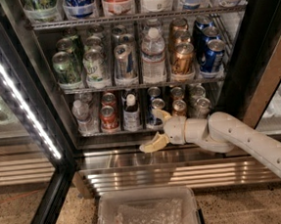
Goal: Pick pepsi can from bottom shelf of fridge
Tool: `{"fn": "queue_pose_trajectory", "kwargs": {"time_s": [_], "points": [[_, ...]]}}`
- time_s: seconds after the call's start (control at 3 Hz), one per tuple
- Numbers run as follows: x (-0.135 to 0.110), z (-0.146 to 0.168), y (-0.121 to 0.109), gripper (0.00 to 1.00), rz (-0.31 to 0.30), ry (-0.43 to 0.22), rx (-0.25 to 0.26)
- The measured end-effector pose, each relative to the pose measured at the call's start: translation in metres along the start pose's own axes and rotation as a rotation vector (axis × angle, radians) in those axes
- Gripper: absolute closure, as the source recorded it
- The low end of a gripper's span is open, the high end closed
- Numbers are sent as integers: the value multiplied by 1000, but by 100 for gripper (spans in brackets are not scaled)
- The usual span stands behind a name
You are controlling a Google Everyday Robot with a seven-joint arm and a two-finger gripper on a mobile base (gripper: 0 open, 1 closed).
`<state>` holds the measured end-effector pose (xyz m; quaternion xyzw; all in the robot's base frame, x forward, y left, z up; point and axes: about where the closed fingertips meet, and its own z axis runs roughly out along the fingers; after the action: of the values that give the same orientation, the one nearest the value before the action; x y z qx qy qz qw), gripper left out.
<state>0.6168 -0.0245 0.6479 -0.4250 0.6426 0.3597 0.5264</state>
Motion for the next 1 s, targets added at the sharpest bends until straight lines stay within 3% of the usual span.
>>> {"fn": "queue_pose_trajectory", "kwargs": {"time_s": [0.67,1.0], "points": [[10,-6,7,0,31,50,17],[13,-22,4,0,34,86,65]]}}
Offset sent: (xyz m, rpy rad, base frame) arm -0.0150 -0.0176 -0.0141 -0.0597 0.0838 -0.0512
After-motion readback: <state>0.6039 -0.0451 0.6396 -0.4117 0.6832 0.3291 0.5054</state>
